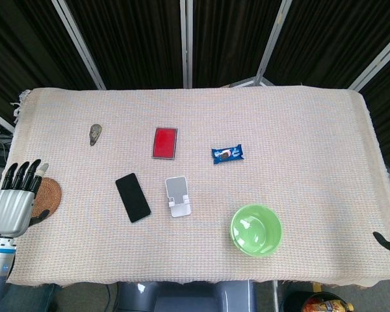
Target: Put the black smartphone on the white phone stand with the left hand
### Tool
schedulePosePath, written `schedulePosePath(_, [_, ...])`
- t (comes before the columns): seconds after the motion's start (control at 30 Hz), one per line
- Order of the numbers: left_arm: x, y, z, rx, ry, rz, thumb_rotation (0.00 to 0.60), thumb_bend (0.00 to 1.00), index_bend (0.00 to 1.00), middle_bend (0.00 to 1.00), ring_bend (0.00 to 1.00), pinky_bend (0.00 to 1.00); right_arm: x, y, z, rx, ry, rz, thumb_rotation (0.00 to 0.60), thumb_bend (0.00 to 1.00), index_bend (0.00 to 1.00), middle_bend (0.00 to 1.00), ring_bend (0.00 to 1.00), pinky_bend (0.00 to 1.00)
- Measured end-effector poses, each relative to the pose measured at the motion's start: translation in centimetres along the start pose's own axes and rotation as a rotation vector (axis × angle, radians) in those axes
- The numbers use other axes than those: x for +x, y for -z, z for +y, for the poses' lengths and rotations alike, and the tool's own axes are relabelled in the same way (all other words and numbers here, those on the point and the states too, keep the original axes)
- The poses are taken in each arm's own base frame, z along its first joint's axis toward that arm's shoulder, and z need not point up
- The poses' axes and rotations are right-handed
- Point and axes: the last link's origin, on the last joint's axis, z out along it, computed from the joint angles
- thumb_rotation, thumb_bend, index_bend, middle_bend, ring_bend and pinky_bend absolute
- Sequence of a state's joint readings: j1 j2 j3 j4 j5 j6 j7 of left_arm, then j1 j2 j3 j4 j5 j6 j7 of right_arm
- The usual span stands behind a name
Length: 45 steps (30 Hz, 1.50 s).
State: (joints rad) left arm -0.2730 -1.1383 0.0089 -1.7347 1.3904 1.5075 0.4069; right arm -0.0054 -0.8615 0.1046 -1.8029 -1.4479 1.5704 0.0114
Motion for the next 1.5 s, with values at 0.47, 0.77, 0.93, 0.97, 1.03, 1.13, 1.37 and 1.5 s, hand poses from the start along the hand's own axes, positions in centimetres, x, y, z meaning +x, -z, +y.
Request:
schedulePosePath(0.47, [-1.1,-2.0,2.3,-0.228,0.023,-0.060,0.600,0.00,0.04,0.00,0.00,0.02,0.0,-0.1,-0.2,0.003,-0.011,-0.006,0.600,0.00,0.00,0.00,0.00,0.00])
schedulePosePath(0.77, [-4.1,-7.5,7.5,-0.661,-0.186,-0.128,0.600,0.00,0.13,0.00,0.10,0.13,-0.3,-0.7,0.1,-0.039,0.004,-0.018,0.600,0.00,0.00,0.00,0.00,0.00])
schedulePosePath(0.93, [-5.9,-9.5,8.6,-0.777,-0.257,-0.145,0.600,0.00,0.17,0.02,0.12,0.16,-0.6,-0.8,0.2,-0.061,0.025,-0.031,0.600,0.00,0.00,0.00,0.00,0.00])
schedulePosePath(0.97, [-6.3,-9.8,8.8,-0.788,-0.262,-0.150,0.600,0.00,0.18,0.02,0.13,0.16,-0.7,-0.8,0.2,-0.065,0.028,-0.034,0.600,0.00,0.00,0.00,0.00,0.00])
schedulePosePath(1.03, [-7.1,-10.5,9.1,-0.811,-0.270,-0.161,0.600,0.00,0.19,0.03,0.13,0.16,-0.8,-0.8,0.3,-0.075,0.034,-0.038,0.600,0.00,0.00,0.00,0.00,0.00])
schedulePosePath(1.13, [-8.2,-11.2,9.6,-0.842,-0.278,-0.176,0.600,0.00,0.19,0.03,0.13,0.17,-0.9,-0.9,0.3,-0.083,0.038,-0.042,0.600,0.00,0.00,0.00,0.00,0.00])
schedulePosePath(1.37, [-9.5,-12.2,10.7,-0.893,-0.303,-0.193,0.600,0.00,0.21,0.03,0.14,0.18,-1.2,-1.1,0.3,-0.089,0.042,-0.052,0.600,0.00,0.00,0.00,0.00,0.00])
schedulePosePath(1.5, [-9.9,-12.8,11.4,-0.901,-0.305,-0.195,0.600,0.00,0.21,0.03,0.14,0.19,-1.2,-1.3,0.4,-0.094,0.043,-0.053,0.600,0.00,0.00,0.00,0.00,0.00])
